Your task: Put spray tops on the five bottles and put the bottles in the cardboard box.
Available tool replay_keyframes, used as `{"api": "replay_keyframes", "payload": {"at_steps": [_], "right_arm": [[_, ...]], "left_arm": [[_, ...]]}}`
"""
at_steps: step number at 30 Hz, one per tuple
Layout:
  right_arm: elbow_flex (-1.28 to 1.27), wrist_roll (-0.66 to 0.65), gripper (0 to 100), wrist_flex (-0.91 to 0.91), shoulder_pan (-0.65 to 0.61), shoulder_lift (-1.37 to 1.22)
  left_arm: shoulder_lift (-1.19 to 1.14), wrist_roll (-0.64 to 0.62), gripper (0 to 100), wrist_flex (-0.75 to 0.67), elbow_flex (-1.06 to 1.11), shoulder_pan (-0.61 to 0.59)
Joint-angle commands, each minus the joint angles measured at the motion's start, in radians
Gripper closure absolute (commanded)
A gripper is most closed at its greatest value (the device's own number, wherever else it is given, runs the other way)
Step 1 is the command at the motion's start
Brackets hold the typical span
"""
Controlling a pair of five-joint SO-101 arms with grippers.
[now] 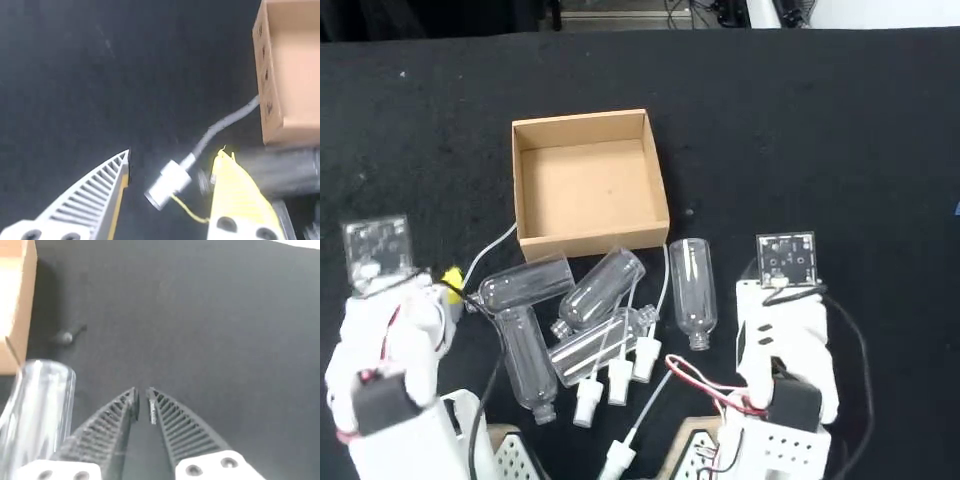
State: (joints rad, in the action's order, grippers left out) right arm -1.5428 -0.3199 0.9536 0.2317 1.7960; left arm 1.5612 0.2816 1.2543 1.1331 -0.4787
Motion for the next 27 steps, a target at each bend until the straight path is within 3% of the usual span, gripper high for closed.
{"api": "replay_keyframes", "payload": {"at_steps": [1,5,9,17,27], "right_arm": [[0.11,0.044,89.9,0.055,-0.072,0.101],[0.114,0.107,86.5,0.078,-0.118,0.101],[0.056,0.112,86.5,0.071,-0.12,0.101],[-0.119,0.103,86.5,-0.014,-0.114,0.101],[-0.124,0.103,86.4,0.011,-0.118,0.101]], "left_arm": [[-0.238,0.006,71,0.064,-0.087,0.127],[-0.379,-0.025,67,0.173,-0.159,0.269],[-0.417,-0.043,68,0.193,-0.182,0.34],[-0.428,-0.043,68,-0.017,-0.124,0.305],[-0.621,-0.044,67,0.046,-0.082,0.352]]}}
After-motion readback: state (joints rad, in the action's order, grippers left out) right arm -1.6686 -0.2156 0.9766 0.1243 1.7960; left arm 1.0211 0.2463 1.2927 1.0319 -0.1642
